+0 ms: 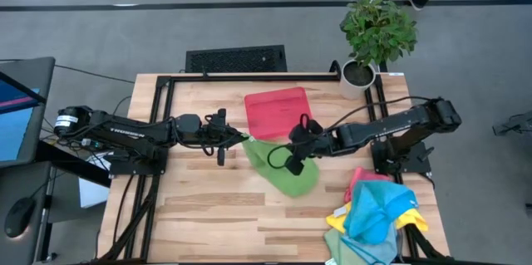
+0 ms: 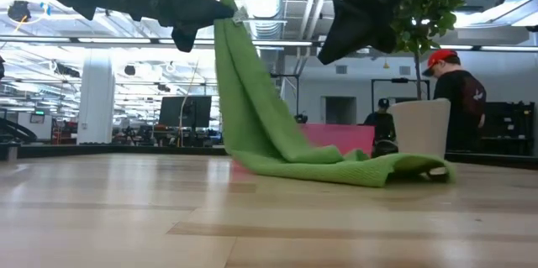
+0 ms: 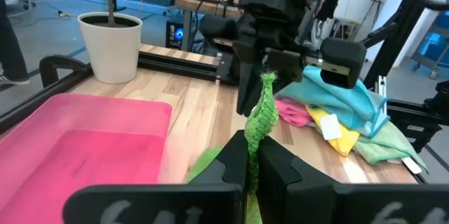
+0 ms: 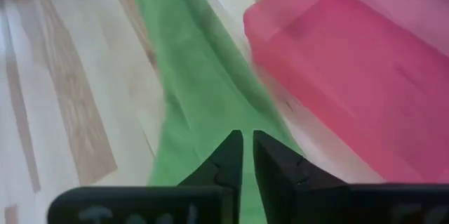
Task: Fold microfiber towels
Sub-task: Fold the green microfiber cloth
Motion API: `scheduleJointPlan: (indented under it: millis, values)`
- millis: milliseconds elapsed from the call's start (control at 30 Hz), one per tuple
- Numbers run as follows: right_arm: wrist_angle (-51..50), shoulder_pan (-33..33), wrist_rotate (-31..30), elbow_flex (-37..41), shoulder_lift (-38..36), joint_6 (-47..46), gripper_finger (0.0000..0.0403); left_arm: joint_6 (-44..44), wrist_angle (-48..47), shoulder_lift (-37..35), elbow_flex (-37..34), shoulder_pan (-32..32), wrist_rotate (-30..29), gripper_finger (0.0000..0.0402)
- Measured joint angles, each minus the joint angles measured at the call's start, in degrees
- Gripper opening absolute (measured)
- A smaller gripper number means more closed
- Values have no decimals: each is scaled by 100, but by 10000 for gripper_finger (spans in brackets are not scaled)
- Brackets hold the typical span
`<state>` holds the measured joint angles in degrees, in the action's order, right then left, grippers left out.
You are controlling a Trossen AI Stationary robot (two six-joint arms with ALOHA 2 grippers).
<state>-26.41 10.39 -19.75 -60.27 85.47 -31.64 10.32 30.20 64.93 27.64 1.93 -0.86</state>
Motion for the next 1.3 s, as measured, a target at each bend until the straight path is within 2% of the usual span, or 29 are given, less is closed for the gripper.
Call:
scheduleJointPlan:
  millis: [133, 267, 400, 533, 667, 800, 1033, 1300]
  values:
    - [-384, 62, 22, 4, 160, -282, 99, 1, 0, 0, 0, 0, -1, 0]
    - [-654, 153, 50, 2, 573, -695, 152, 1, -9, 0, 0, 0, -1, 0]
    - [-451, 14, 81, 7, 1091, -737, 209, 1, -10, 2, 0, 0, -1, 0]
    - [-100, -333, 370, 7, 1481, -684, 239, 1, -30, 2, 0, 0, -1, 0]
    - [167, -663, 740, 1, 1629, -523, 242, 1, -94, 2, 0, 0, -1, 0]
    - [174, -844, 790, 6, 1743, -419, 238, 1, -121, 2, 0, 0, -1, 0]
    - [760, -866, 959, -2, 2029, -305, 235, -18, -97, 2, 0, 4, -1, 0]
    - [803, -904, 958, 2, 2071, -181, 232, -21, -81, 2, 0, 4, -3, 0]
